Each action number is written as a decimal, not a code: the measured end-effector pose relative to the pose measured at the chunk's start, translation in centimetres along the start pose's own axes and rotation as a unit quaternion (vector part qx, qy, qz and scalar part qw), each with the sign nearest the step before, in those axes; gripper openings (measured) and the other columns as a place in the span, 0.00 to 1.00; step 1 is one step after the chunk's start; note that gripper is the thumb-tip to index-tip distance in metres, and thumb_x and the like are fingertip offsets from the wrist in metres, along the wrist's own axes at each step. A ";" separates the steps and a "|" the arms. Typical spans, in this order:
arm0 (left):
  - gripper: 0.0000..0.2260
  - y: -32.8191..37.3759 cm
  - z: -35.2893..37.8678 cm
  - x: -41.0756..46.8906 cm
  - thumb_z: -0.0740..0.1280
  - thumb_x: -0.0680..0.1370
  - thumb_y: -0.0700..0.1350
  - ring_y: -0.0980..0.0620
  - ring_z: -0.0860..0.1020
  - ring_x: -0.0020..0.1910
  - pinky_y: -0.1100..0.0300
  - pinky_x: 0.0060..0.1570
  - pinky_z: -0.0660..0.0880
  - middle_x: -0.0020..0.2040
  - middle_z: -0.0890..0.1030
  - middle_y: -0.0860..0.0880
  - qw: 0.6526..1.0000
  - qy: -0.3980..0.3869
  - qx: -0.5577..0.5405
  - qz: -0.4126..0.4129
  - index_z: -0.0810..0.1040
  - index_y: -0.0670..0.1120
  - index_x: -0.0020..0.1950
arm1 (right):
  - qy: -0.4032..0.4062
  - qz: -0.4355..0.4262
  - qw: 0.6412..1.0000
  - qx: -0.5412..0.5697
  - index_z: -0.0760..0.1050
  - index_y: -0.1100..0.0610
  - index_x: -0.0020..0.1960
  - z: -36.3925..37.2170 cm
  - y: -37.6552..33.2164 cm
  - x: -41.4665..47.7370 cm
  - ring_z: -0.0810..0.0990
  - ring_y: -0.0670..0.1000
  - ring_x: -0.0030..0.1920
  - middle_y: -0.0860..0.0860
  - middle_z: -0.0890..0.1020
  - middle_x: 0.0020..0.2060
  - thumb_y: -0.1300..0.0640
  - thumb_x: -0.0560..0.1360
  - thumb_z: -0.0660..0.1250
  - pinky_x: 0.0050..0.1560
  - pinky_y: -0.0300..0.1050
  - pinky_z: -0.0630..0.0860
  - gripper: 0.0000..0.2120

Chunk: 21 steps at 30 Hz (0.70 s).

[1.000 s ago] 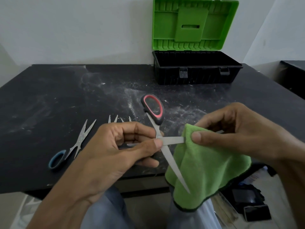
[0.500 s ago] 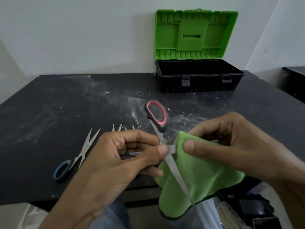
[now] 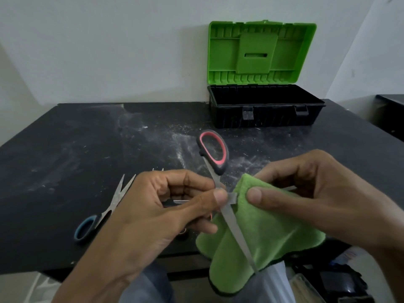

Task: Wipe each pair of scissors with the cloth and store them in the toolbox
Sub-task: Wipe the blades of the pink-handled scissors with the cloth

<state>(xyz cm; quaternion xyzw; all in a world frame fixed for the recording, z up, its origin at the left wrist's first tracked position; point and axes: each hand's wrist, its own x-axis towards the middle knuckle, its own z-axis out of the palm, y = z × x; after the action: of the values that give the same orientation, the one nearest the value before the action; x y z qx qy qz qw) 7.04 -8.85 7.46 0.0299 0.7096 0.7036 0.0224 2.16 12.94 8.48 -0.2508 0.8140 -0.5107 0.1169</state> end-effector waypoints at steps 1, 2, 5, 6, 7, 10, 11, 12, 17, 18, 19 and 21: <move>0.08 0.0 -0.2 -0.1 0.75 0.62 0.48 0.51 0.82 0.27 0.63 0.29 0.77 0.32 0.84 0.47 1.000 0.002 0.016 0.004 0.86 0.46 0.37 | -0.004 0.000 1.000 -0.002 0.89 0.50 0.47 -0.1 -0.1 0.0 0.90 0.58 0.44 0.53 0.90 0.43 0.44 0.71 0.74 0.51 0.70 0.84 0.11; 0.08 0.1 -0.4 -0.1 0.75 0.63 0.49 0.50 0.82 0.27 0.61 0.31 0.77 0.32 0.84 0.46 1.000 0.006 0.026 0.008 0.86 0.46 0.37 | -0.007 0.002 1.000 -0.003 0.90 0.50 0.47 -0.4 -0.1 0.0 0.90 0.57 0.44 0.53 0.91 0.43 0.45 0.71 0.74 0.51 0.69 0.85 0.11; 0.07 0.2 -1.2 -0.2 0.75 0.63 0.47 0.50 0.81 0.26 0.65 0.29 0.77 0.31 0.83 0.45 0.999 0.028 0.022 0.011 0.86 0.44 0.37 | 0.005 0.006 1.000 -0.007 0.90 0.49 0.46 -1.5 0.2 0.0 0.91 0.56 0.43 0.53 0.91 0.43 0.45 0.71 0.73 0.52 0.67 0.85 0.11; 0.07 0.2 -1.3 -0.1 0.75 0.64 0.47 0.51 0.81 0.26 0.66 0.29 0.77 0.30 0.83 0.46 0.999 0.030 0.021 0.010 0.86 0.44 0.37 | 0.012 0.005 1.000 -0.006 0.90 0.49 0.45 -1.7 0.3 0.0 0.91 0.56 0.43 0.53 0.91 0.42 0.45 0.70 0.73 0.52 0.66 0.85 0.10; 0.07 0.2 -1.2 -0.1 0.75 0.64 0.46 0.51 0.80 0.26 0.67 0.29 0.76 0.30 0.83 0.47 0.999 0.027 0.019 0.011 0.86 0.43 0.37 | 0.016 0.002 1.000 -0.004 0.90 0.49 0.44 -1.6 0.3 -0.1 0.91 0.56 0.42 0.53 0.91 0.42 0.45 0.70 0.73 0.51 0.66 0.85 0.10; 0.07 0.1 -0.6 0.3 0.75 0.64 0.45 0.52 0.80 0.26 0.68 0.29 0.76 0.30 0.83 0.47 1.000 0.011 0.002 0.013 0.86 0.42 0.38 | 0.011 -0.007 1.000 -0.008 0.89 0.48 0.44 -0.8 0.0 0.0 0.90 0.56 0.40 0.51 0.90 0.40 0.44 0.70 0.73 0.48 0.64 0.86 0.10; 0.07 0.1 -0.4 0.4 0.75 0.64 0.44 0.52 0.80 0.26 0.68 0.29 0.76 0.30 0.83 0.47 1.000 0.008 -0.003 0.011 0.86 0.41 0.38 | 0.005 -0.010 1.000 -0.011 0.89 0.48 0.44 -0.6 -0.1 0.0 0.90 0.55 0.41 0.51 0.90 0.41 0.43 0.70 0.73 0.48 0.63 0.86 0.10; 0.08 0.1 -0.3 0.4 0.75 0.64 0.44 0.52 0.80 0.25 0.69 0.28 0.75 0.30 0.83 0.47 1.000 0.007 -0.005 0.011 0.86 0.41 0.39 | 0.000 -0.011 1.000 -0.014 0.89 0.48 0.45 -0.5 -0.2 0.0 0.90 0.55 0.41 0.51 0.90 0.41 0.43 0.71 0.73 0.49 0.63 0.86 0.11; 0.09 0.2 -1.3 0.3 0.75 0.63 0.46 0.52 0.79 0.25 0.68 0.28 0.75 0.29 0.82 0.48 1.000 0.025 -0.001 0.006 0.86 0.43 0.38 | 0.006 0.003 1.000 -0.005 0.90 0.51 0.47 -1.9 0.3 0.0 0.91 0.56 0.44 0.53 0.91 0.43 0.47 0.73 0.73 0.52 0.62 0.85 0.10; 0.09 0.1 -1.5 0.3 0.75 0.62 0.46 0.52 0.79 0.24 0.68 0.27 0.75 0.29 0.82 0.47 0.999 0.032 -0.004 0.003 0.86 0.42 0.38 | 0.012 0.004 1.000 -0.001 0.90 0.51 0.47 -2.0 0.4 -0.1 0.91 0.57 0.44 0.54 0.91 0.43 0.46 0.74 0.74 0.51 0.63 0.85 0.10; 0.09 0.1 -1.7 0.3 0.75 0.62 0.46 0.52 0.78 0.24 0.69 0.27 0.75 0.29 0.82 0.47 0.999 0.036 -0.008 0.001 0.86 0.42 0.38 | 0.017 0.002 1.000 -0.001 0.89 0.51 0.48 -2.1 0.5 -0.1 0.91 0.57 0.44 0.54 0.91 0.43 0.45 0.74 0.75 0.51 0.64 0.85 0.11; 0.10 -0.2 -1.7 0.3 0.75 0.62 0.46 0.52 0.78 0.24 0.68 0.27 0.75 0.29 0.81 0.46 0.999 0.034 -0.013 -0.003 0.86 0.41 0.38 | 0.024 -0.004 1.000 0.002 0.89 0.50 0.47 -1.7 0.7 -0.1 0.91 0.58 0.43 0.54 0.91 0.43 0.43 0.73 0.76 0.51 0.67 0.85 0.12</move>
<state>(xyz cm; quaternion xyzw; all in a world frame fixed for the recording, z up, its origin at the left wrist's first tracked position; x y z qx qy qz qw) 6.58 -10.56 7.32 0.0029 0.7010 0.7131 0.0007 1.32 14.53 8.62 -0.2415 0.8146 -0.5186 0.0955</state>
